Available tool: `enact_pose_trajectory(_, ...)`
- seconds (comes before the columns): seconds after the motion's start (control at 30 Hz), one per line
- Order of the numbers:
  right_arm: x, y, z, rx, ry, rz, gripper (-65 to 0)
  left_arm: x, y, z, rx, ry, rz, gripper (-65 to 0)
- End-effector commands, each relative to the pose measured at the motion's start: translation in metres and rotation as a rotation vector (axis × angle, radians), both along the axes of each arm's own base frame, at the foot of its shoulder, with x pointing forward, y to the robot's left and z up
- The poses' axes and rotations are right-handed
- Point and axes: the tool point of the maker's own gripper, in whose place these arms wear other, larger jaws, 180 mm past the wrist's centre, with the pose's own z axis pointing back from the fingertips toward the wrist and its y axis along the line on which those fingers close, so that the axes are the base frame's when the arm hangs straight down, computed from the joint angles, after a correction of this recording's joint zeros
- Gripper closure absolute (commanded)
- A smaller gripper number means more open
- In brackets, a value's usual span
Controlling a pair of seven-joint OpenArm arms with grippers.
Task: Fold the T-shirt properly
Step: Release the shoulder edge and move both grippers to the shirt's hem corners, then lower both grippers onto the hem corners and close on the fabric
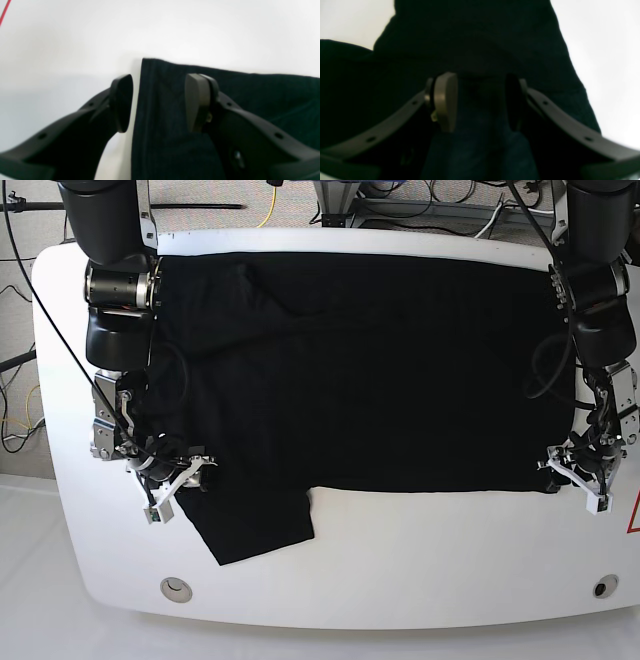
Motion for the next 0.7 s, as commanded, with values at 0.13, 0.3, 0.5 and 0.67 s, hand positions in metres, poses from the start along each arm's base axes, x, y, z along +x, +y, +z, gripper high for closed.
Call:
enact_pose_trajectory(0.13,0.025,-0.014,0.026,0.004,-0.113,-0.034,-29.3,0.013,0.013,0.035,0.017,-0.116,0.020,-32.4)
enact_pose_trajectory(0.3,0.027,-0.022,0.009,0.053,-0.076,-0.099,-30.1,0.016,0.012,0.037,0.013,-0.113,0.016,-31.6)
enact_pose_trajectory(0.5,0.027,-0.025,-0.001,0.083,-0.041,-0.127,-31.6,0.016,0.011,0.035,0.004,-0.111,0.019,-31.8)
enact_pose_trajectory(0.67,0.029,-0.019,-0.001,0.098,-0.047,-0.129,-32.2,0.012,0.013,0.023,-0.015,-0.087,0.035,-32.1)
